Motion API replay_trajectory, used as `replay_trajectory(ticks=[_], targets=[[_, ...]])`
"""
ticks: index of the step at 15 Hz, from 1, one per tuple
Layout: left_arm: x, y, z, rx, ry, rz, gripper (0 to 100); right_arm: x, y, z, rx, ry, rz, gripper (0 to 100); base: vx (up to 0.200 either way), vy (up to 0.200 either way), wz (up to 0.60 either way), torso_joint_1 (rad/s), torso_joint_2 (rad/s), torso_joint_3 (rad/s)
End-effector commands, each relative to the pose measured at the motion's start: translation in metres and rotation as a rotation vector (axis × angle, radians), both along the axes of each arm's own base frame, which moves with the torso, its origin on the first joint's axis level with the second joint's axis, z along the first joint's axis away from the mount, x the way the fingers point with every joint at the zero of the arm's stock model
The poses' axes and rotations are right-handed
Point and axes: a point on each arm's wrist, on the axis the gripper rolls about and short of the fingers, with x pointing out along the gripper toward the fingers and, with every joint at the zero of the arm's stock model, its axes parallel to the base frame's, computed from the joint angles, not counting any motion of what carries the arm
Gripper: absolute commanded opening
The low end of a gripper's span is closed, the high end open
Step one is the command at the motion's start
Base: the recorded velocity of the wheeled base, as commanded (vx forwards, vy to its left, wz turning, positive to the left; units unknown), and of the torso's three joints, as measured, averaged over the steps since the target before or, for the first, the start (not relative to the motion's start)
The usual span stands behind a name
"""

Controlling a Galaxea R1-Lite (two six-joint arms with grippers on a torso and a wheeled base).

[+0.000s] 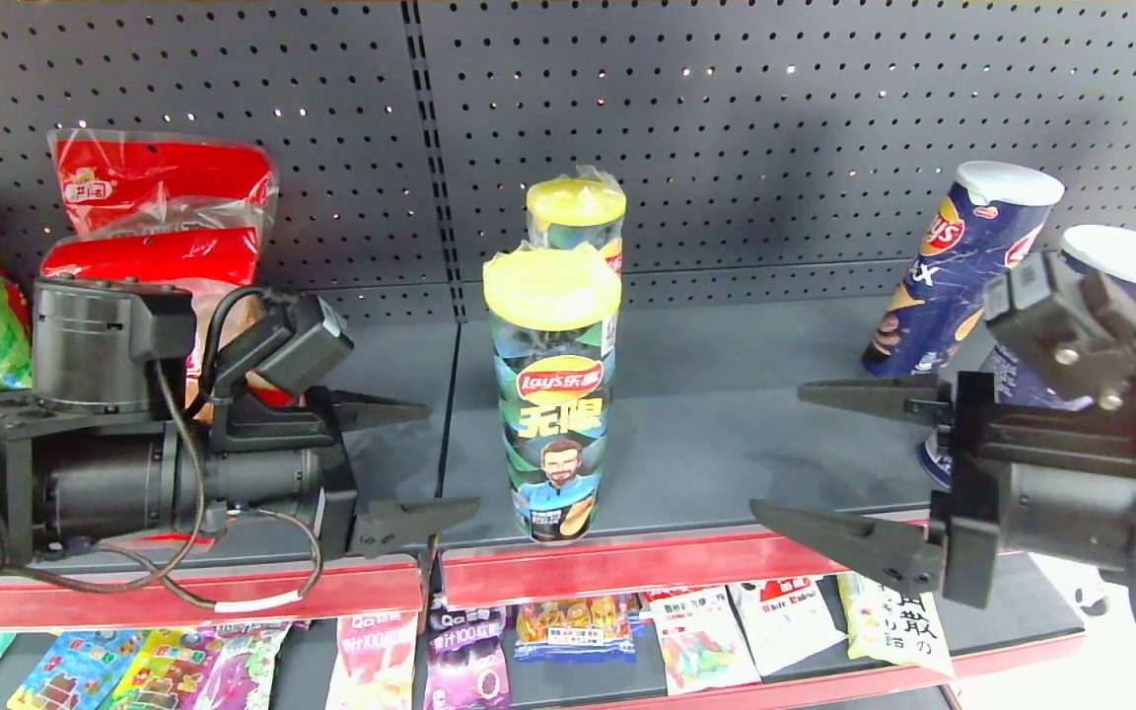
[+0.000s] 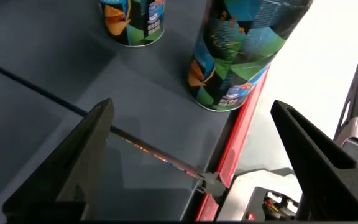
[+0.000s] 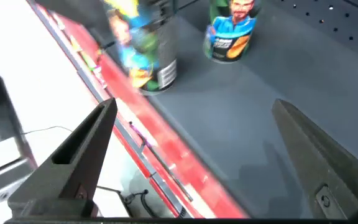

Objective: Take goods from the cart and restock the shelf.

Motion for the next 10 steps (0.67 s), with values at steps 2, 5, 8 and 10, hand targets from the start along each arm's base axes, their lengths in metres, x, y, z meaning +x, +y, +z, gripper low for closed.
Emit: replay_trajectory(ticks=[2,5,8,10], targets=[[0.0033,-0.0018,-0.0041,0.009,0.01,-0.004,100,-0.0225,-0.0153,0.0049,0.029,-0.042,-0.009,100,0.0,0.0,0.0,0.0,0.0,0.0],[0.0049,-0.0038,-0.0046,0.017,0.008,0.003,100,-0.0239,-0.0164,0.0084,0.038,-0.056,-0.012,100,0.0,0.0,0.0,0.0,0.0,0.0],[0.008,-0.0078,-0.007,0.023,0.015,-0.001,100,-0.0243,-0.0167,0.0078,0.038,-0.055,-0.012,100,0.0,0.0,0.0,0.0,0.0,0.0],[0.011,-0.0114,-0.0099,0.032,0.022,-0.003,100,-0.0269,-0.0189,0.0085,0.041,-0.06,-0.014,100,0.0,0.0,0.0,0.0,0.0,0.0]])
